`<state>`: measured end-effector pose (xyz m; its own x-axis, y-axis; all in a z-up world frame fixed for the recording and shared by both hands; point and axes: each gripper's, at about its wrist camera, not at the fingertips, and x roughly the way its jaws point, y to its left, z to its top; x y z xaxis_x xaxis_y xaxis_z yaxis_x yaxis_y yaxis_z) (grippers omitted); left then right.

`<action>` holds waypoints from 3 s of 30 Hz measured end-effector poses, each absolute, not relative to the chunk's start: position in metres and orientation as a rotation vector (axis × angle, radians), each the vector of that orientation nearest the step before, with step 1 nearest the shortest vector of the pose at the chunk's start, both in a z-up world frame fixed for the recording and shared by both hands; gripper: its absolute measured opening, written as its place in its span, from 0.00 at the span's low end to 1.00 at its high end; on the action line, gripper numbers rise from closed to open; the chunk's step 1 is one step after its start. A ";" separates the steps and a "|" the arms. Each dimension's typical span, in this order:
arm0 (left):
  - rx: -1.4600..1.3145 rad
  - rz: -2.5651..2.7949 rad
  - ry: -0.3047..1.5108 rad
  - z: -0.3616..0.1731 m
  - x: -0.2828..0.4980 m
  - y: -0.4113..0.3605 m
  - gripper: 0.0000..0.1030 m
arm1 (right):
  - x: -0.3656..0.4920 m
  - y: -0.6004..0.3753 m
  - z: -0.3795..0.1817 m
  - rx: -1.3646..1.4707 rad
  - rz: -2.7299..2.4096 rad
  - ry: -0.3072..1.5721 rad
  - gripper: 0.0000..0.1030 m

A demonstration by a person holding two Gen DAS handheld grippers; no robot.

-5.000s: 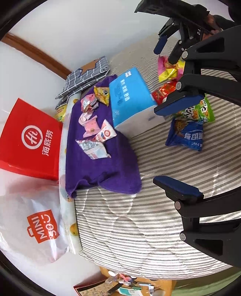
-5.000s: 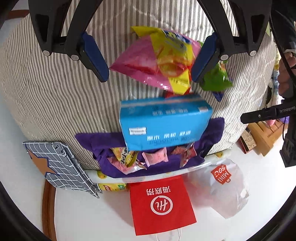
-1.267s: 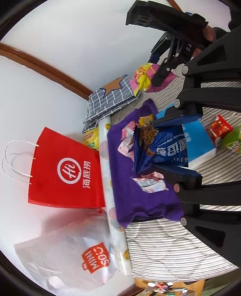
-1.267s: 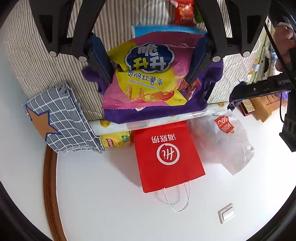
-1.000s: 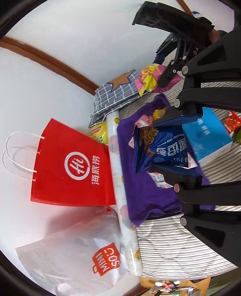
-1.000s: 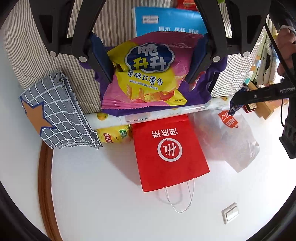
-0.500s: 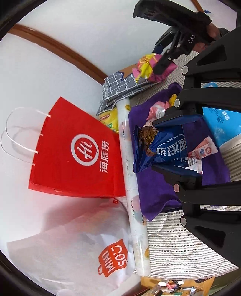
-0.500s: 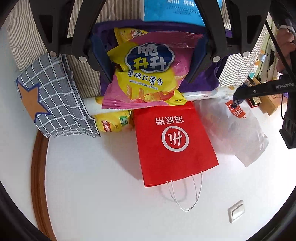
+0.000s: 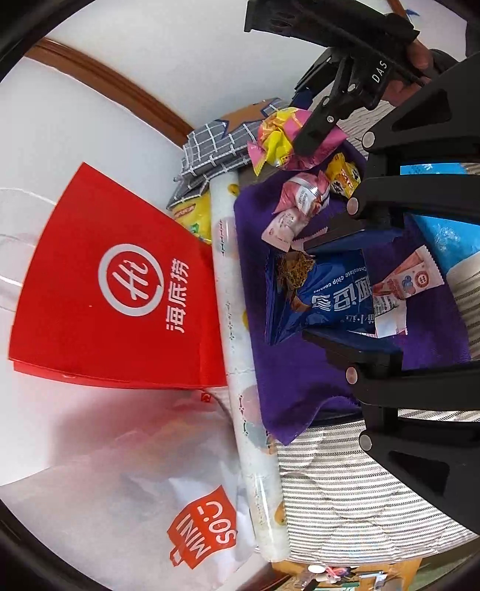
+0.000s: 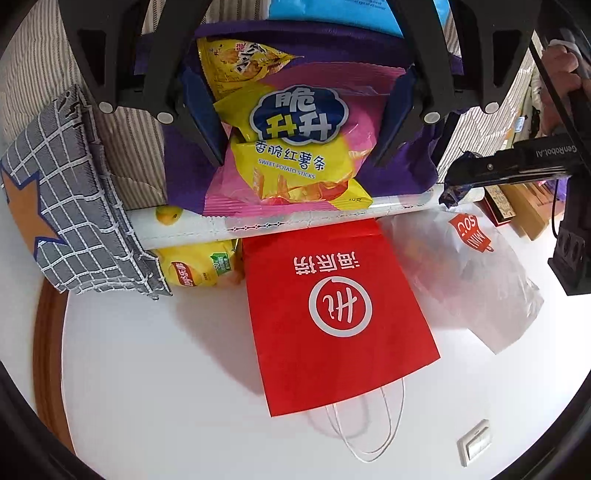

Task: Organize snacks
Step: 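Open both tools to drop the chip bag and blue packet onto the purple towel, then move both open tools back toward the remaining snacks beside the tissue pack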

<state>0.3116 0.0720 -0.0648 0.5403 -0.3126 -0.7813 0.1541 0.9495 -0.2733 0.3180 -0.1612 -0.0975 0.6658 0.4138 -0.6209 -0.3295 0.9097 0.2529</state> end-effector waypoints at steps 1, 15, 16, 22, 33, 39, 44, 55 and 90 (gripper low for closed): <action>-0.179 -0.278 0.968 -0.067 0.313 0.072 0.38 | 0.319 -0.161 -0.099 0.126 0.424 0.735 0.75; -0.161 -0.261 1.064 -0.103 0.325 0.061 0.39 | 0.323 -0.149 -0.127 0.088 0.491 0.810 0.75; -0.159 -0.262 1.069 -0.105 0.326 0.061 0.39 | 0.323 -0.148 -0.129 0.084 0.489 0.814 0.75; -0.145 -0.265 1.095 -0.112 0.326 0.056 0.39 | 0.323 -0.148 -0.134 0.071 0.486 0.818 0.75; -0.125 -0.271 1.123 -0.119 0.327 0.050 0.39 | 0.322 -0.148 -0.135 0.067 0.483 0.812 0.76; -0.126 -0.273 1.131 -0.120 0.328 0.050 0.39 | 0.321 -0.149 -0.135 0.061 0.483 0.801 0.76; -0.133 -0.275 1.138 -0.120 0.328 0.050 0.39 | 0.316 -0.149 -0.131 0.048 0.477 0.775 0.76; -0.127 -0.293 1.134 -0.109 0.320 0.045 0.51 | 0.290 -0.161 -0.109 0.072 0.425 0.749 0.77; 0.000 -0.340 0.907 -0.022 0.201 0.028 0.64 | 0.162 -0.172 -0.139 0.087 0.316 0.923 0.77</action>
